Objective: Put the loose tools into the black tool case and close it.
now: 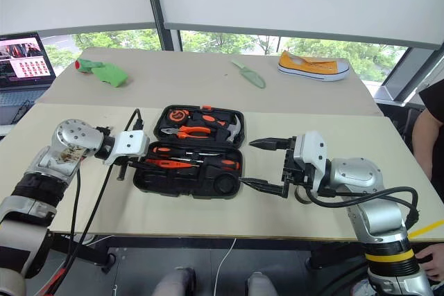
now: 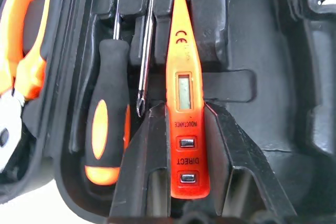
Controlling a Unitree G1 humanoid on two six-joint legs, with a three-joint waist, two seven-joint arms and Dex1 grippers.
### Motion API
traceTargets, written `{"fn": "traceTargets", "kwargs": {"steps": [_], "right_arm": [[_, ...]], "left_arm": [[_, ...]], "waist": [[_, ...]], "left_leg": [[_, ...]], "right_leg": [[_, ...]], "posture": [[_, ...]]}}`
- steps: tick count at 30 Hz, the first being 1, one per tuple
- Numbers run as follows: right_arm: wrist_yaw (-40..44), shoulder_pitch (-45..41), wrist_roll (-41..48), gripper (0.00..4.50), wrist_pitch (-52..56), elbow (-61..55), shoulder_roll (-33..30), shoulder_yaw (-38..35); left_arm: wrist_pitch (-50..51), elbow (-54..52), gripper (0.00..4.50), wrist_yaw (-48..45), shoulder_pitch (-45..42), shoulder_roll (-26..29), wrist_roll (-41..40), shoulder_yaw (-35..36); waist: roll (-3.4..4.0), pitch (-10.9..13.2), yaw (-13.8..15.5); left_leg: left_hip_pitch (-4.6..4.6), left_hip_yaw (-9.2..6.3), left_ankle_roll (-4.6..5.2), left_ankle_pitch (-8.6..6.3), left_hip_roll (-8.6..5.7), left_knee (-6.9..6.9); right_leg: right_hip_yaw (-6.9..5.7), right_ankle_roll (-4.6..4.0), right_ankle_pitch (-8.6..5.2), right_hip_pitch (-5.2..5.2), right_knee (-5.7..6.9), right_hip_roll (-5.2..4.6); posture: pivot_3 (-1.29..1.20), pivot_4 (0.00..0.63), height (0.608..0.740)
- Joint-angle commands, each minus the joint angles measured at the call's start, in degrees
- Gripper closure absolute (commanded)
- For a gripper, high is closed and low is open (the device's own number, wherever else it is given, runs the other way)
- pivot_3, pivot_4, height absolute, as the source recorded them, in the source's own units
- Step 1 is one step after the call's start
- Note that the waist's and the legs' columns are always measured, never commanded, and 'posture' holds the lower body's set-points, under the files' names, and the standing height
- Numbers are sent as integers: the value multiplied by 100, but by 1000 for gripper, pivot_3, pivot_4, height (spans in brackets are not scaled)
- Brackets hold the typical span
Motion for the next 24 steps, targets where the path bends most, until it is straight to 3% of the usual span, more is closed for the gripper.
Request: {"fn": "traceTargets", "kwargs": {"steps": [1, 17, 18, 19, 24], "right_arm": [[-76, 25, 131, 0, 121, -247, -92, -164], [17, 43, 146, 0, 251, -309, -139, -114], [15, 41, 145, 0, 253, -304, -135, -110], [14, 41, 145, 0, 253, -297, -130, -106], [33, 76, 140, 0, 256, -275, -137, -100]], "left_arm": [[-406, 314, 4059, -133, -184, 33, 315, -146], [-426, 795, 4059, -162, -388, -225, 457, -166], [-517, 864, 3054, -200, -395, -224, 326, -59], [-560, 925, 2865, -260, -404, -233, 169, 63], [-318, 1210, 1097, -602, -585, -443, -962, 977]], "waist": [[0, 0, -1], [1, -1, 0], [1, -1, 0], [1, -1, 0], [0, 0, -7]], "left_leg": [[0, 0, 0, 0, 0, 3], [2, -3, 1, 1, -1, 20], [2, -4, 1, 1, -1, 22], [2, -5, 1, 1, -1, 24], [0, -7, 2, 1, -1, 26]], "right_leg": [[1, 2, 1, 2, 0, 0], [2, 4, 2, 3, 27, -1], [2, 4, 1, 2, 33, -1], [2, 3, 1, 0, 37, -1], [2, 2, 0, -5, 43, 0]], "posture": [[0, 150, 740], [0, 150, 740], [0, 150, 740], [0, 150, 740], [0, 150, 740]]}}
